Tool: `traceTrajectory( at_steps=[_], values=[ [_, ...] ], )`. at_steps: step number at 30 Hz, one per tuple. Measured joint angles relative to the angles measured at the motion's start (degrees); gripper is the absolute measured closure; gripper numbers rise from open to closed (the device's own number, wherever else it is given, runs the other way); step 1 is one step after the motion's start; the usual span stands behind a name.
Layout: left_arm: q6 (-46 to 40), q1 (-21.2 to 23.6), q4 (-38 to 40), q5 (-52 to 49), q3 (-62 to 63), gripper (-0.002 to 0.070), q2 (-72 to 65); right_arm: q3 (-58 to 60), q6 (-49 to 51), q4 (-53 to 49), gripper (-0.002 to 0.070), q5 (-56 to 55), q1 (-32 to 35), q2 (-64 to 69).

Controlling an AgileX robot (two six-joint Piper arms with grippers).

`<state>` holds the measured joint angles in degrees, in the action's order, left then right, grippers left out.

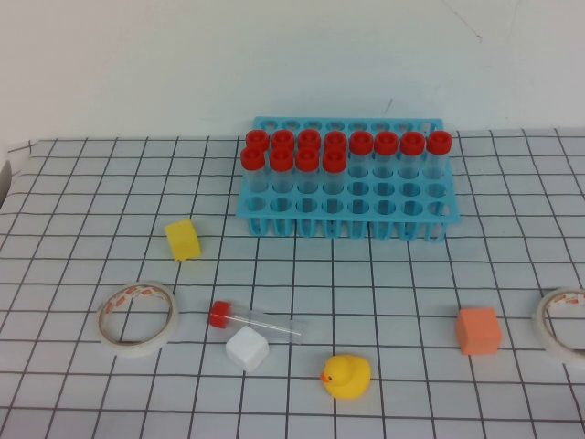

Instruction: Place the test tubes

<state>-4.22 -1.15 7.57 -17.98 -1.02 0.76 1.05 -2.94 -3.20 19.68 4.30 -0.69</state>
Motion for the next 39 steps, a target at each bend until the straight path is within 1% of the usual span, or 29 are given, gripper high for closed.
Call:
traceTrajectory(
  at_steps=[27, 39],
  values=[
    [-0.4, 0.0, -0.2, 0.0, 0.0, 0.0676, 0.0, 0.0, 0.0, 0.0, 0.0678, 0.0, 0.0, 0.0],
    [-2.5, 0.0, -2.2, 0.0, 0.0, 0.0676, 0.0, 0.0, 0.0, 0.0, 0.0678, 0.0, 0.0, 0.0]
  ],
)
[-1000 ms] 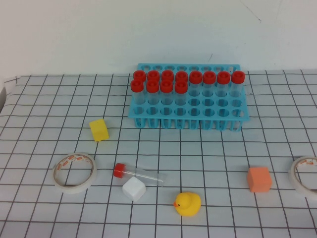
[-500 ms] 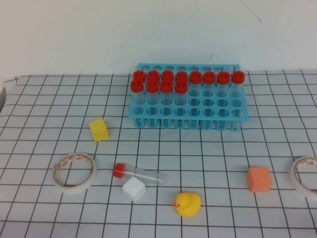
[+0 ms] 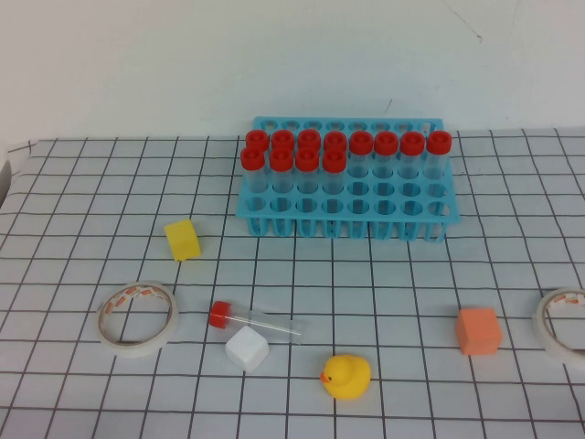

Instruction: Place the test tubes

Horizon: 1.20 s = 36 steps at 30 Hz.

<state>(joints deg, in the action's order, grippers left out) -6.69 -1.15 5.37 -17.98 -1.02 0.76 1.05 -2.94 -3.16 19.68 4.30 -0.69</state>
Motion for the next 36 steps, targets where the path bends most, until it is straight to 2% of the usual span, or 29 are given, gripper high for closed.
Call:
traceTrajectory(
  at_steps=[8, 13, 16, 20, 26, 30, 36],
  values=[
    [-0.3, 0.0, -0.2, 0.0, 0.0, 0.0676, 0.0, 0.0, 0.0, 0.0, 0.0678, -0.1, 0.0, 0.0],
    [-0.3, 0.0, -0.3, 3.0, -0.1, 0.0676, 0.0, 0.6, 0.0, 0.0, 0.0678, -5.6, 0.0, 0.0],
    [-0.3, 0.0, -0.4, 9.6, -0.1, 0.0676, 0.0, 0.6, 0.0, 0.0, 0.0678, -13.1, 0.0, 0.0],
    [-0.3, 0.0, -0.4, 24.2, -0.1, 0.0676, 0.0, 0.6, -1.0, 0.0, 0.0678, -28.6, 0.0, 0.0],
    [-0.3, 0.0, -0.4, 37.6, -0.1, 0.0676, 0.0, 0.6, -2.1, 0.0, 0.0678, -35.2, 0.0, 0.0],
    [1.6, 0.0, -0.4, 41.9, -0.1, 0.0676, 0.0, 0.6, -1.9, 0.3, 0.0678, -36.5, 0.0, 0.0],
    [7.0, 0.0, -0.9, 42.4, -0.1, 0.0676, 0.0, 0.6, -1.6, 1.2, 0.0678, -41.9, 0.0, 0.0]
  ],
)
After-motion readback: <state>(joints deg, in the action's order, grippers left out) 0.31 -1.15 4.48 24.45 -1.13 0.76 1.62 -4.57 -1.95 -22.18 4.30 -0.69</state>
